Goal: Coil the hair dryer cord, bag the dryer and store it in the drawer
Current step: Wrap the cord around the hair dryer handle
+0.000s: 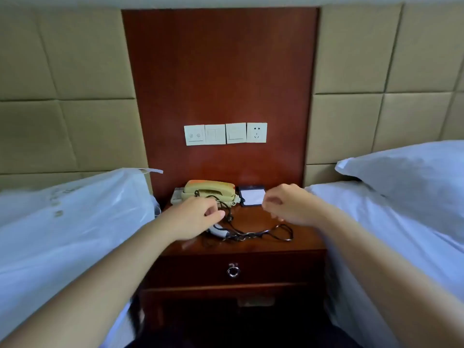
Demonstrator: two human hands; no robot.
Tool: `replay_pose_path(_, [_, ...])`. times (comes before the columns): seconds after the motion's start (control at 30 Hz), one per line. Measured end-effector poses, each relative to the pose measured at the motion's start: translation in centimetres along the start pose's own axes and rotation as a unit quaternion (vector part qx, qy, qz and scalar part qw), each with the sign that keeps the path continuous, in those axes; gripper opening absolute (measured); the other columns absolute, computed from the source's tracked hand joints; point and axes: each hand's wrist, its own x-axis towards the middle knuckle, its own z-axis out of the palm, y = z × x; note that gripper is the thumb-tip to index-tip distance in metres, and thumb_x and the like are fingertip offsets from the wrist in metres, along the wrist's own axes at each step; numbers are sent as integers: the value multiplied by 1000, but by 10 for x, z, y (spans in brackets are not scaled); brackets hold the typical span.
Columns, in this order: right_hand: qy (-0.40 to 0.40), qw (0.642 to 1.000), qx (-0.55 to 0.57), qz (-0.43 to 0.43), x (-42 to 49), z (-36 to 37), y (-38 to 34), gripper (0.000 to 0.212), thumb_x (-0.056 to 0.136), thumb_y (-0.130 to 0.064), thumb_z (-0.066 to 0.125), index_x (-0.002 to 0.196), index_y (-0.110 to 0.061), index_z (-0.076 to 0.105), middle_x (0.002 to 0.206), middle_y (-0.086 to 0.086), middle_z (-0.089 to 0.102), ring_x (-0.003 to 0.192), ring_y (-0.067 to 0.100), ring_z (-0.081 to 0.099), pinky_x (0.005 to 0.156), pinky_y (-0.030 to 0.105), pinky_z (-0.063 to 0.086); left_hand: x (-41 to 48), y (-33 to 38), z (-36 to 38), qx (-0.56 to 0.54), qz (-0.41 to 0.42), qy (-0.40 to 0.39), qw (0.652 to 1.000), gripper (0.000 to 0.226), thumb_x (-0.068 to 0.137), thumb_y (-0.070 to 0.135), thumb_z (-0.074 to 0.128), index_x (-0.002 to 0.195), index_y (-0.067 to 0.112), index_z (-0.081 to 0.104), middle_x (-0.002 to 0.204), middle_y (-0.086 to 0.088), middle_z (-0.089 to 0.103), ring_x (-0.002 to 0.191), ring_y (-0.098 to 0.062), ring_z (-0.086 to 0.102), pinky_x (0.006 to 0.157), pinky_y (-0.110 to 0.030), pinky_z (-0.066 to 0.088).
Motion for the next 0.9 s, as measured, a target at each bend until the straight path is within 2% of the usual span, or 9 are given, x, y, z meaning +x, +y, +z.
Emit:
replay_pose_path(0.13, [4,1000,27,-8,-19,12,-7,24,90,-24,48,76,-12,63,78,6,66,76,25,62,68,27,48,-27,-2,18,-109,-31,43,993,22,89,46,46,73,33,53,88,8,61,85,-11,56,81,-32,44])
replay_pose_path(0.23, [-3,999,45,-6,-14,30,2,25,90,-21,47,84,-6,65,79,7,64,75,25,60,58,22,41,-24,-9,36,-191,-70,43,978,18,92,40,47,79,31,55,80,7,57,72,-7,52,68,-26,40])
replay_pose_path(0.27, [-2,999,50,-3,-11,37,7,24,90,-20,47,84,-7,66,80,7,65,76,25,61,61,24,43,-21,-12,42,-204,-80,45,975,17,93,37,47,83,27,56,79,7,56,71,-7,51,65,-24,38])
replay_pose_path(0.33, [4,998,64,-3,0,56,19,20,89,-19,49,80,-12,66,80,4,67,77,22,63,69,28,48,-13,-22,60,-236,-111,33,965,18,94,36,46,91,24,58,87,6,57,81,-8,53,69,-22,38])
replay_pose_path(0.43, [2,995,97,-24,17,91,30,16,90,-18,52,79,-22,62,80,-4,65,76,12,58,66,19,43,0,-38,85,-282,-163,21,945,20,94,37,45,103,23,58,108,5,59,105,-11,53,83,-25,37])
replay_pose_path(0.53, [15,990,133,-34,37,127,37,12,90,-18,54,93,-18,66,91,-4,62,85,10,58,72,15,43,16,-53,107,-308,-202,30,929,29,95,34,46,116,18,57,120,0,57,112,-13,51,90,-24,35])
replay_pose_path(0.67, [48,987,149,-26,66,168,48,27,90,-21,56,117,-17,58,111,1,56,106,17,53,90,23,41,36,-68,137,-354,-232,59,904,43,95,32,47,135,16,45,139,-4,48,128,-16,44,105,-28,33])
replay_pose_path(0.77, [58,986,156,-13,84,197,56,41,93,-27,52,132,-15,47,130,1,50,122,17,45,100,21,34,45,-68,156,-384,-214,103,892,48,96,27,47,142,18,38,148,-3,40,136,-15,36,111,-31,28])
replay_pose_path(0.9, [90,990,102,-31,107,222,63,44,93,-38,48,133,-19,45,126,-1,59,118,19,52,97,29,36,61,-74,169,-407,-202,96,886,57,96,27,46,148,18,24,152,-4,33,141,-15,29,111,-30,24])
